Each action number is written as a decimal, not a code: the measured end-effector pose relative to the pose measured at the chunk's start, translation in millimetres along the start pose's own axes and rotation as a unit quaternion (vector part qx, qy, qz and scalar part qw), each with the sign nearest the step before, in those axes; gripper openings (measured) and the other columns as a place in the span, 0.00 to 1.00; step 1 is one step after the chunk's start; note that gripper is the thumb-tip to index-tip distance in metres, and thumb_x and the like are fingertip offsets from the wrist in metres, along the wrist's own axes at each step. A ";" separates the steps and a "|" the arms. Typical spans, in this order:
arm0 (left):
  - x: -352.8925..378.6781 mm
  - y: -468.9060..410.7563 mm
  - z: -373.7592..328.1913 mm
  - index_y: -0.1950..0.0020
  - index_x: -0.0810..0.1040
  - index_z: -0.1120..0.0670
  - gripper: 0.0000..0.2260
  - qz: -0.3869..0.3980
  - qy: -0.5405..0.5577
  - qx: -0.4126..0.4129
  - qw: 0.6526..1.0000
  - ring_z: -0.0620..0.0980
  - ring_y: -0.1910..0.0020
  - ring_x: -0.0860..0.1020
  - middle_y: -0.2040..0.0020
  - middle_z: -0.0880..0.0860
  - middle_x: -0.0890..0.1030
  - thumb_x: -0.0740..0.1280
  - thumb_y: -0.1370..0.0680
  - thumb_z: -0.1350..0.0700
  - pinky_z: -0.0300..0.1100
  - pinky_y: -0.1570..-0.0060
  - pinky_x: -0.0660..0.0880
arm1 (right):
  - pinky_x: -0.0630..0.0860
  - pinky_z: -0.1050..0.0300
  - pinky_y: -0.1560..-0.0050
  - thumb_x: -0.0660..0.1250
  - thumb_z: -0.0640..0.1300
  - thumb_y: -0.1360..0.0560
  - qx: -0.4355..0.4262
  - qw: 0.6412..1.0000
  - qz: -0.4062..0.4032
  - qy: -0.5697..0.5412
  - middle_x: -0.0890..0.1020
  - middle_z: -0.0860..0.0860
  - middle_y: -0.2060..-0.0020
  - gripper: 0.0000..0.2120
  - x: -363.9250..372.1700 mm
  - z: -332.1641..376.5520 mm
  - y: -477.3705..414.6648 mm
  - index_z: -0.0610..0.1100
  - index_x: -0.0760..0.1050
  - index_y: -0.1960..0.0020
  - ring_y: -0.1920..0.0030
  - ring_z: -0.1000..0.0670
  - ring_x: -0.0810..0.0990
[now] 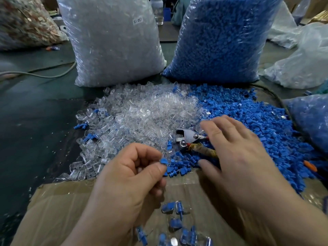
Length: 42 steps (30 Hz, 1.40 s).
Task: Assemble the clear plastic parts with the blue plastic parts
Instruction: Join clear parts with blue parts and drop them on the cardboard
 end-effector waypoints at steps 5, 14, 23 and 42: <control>1.8 0.8 -2.6 0.59 0.83 0.44 0.07 0.015 -0.063 0.019 0.998 0.50 0.71 0.81 0.67 0.57 0.83 0.71 0.35 0.54 0.36 0.70 0.78 | 0.56 0.48 0.27 0.52 0.72 0.28 0.024 0.995 0.069 0.069 0.59 0.54 0.26 0.38 19.4 -27.4 -7.1 0.56 0.46 0.24 0.28 0.46 0.59; -2.0 -0.1 -4.4 0.57 0.83 0.45 0.08 0.003 -0.053 0.011 0.999 0.49 0.71 0.81 0.66 0.57 0.83 0.71 0.35 0.52 0.34 0.72 0.77 | 0.65 0.47 0.40 0.58 0.65 0.29 0.038 0.997 0.023 0.056 0.75 0.57 0.40 0.31 3.9 -25.9 -13.4 0.56 0.60 0.28 0.42 0.48 0.68; -11.0 -2.2 -7.3 0.56 0.82 0.47 0.07 -0.015 -0.038 0.040 0.998 0.48 0.71 0.78 0.67 0.53 0.82 0.70 0.34 0.52 0.38 0.73 0.76 | 0.75 0.58 0.53 0.59 0.61 0.29 -0.110 0.993 -0.011 -0.039 0.80 0.58 0.51 0.27 -23.6 21.9 13.9 0.49 0.75 0.37 0.52 0.53 0.77; -7.8 4.0 -19.4 0.59 0.82 0.42 0.07 -0.011 -0.071 0.087 0.994 0.40 0.73 0.78 0.64 0.50 0.83 0.69 0.34 0.52 0.33 0.76 0.73 | 0.74 0.59 0.60 0.60 0.62 0.30 -0.128 0.990 0.018 -0.063 0.79 0.60 0.60 0.21 -15.4 30.2 13.6 0.53 0.78 0.43 0.60 0.55 0.77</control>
Point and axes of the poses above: each hand's wrist, its own y-axis away from the middle knuckle, its own x-axis out of the palm, z = x × y, the point moved 10 cm from there along -y, towards the middle knuckle
